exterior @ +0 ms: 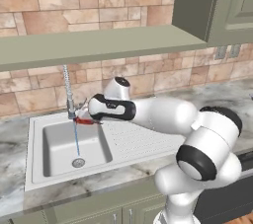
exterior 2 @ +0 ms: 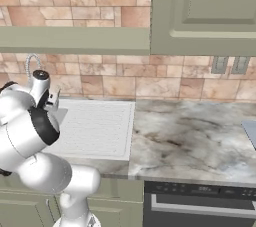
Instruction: Take the fish out of the fridge, briefly rinse it in the sink, and place it on the tray next to the sink.
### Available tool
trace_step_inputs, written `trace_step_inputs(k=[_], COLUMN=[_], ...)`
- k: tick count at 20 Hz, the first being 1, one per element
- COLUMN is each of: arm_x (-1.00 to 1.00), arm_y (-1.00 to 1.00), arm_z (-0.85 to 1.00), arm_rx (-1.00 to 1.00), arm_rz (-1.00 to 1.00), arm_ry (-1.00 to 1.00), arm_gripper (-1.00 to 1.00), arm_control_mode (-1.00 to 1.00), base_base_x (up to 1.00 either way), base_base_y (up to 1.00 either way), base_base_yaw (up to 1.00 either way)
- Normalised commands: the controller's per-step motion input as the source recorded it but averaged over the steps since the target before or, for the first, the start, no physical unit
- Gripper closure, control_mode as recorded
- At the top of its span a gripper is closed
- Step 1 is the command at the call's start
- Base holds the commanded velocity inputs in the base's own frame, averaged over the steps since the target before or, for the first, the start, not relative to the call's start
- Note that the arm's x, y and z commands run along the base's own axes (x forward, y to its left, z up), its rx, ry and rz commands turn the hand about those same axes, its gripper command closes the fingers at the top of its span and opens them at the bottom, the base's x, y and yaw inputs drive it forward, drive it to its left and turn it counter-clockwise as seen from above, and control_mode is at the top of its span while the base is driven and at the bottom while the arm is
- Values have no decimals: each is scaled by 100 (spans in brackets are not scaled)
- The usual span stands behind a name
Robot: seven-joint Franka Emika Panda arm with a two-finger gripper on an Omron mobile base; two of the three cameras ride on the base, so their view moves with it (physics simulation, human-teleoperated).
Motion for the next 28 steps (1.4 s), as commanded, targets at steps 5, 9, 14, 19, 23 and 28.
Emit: trace_step_inputs(k=[5,9,14,19,23,28], arm_x=[19,24,2,0,0,10], arm_y=[-20,-3,-19,-40,-18,1], arm_z=[0,0,0,0,-3,-16], arm_rx=[0,0,11,23,17,0], arm_rz=[-17,-10,0,1,2,0], arm_ry=[-8,-1,11,20,19,11], arm_gripper=[100,100,100,100,100,100], arm_control_mode=[-100,-100,-100,-100,-100,-100], base_base_x=[0,0,0,0,0,0], base_base_y=[0,0,0,0,0,0], base_base_yaw=[0,0,0,0,0,0])
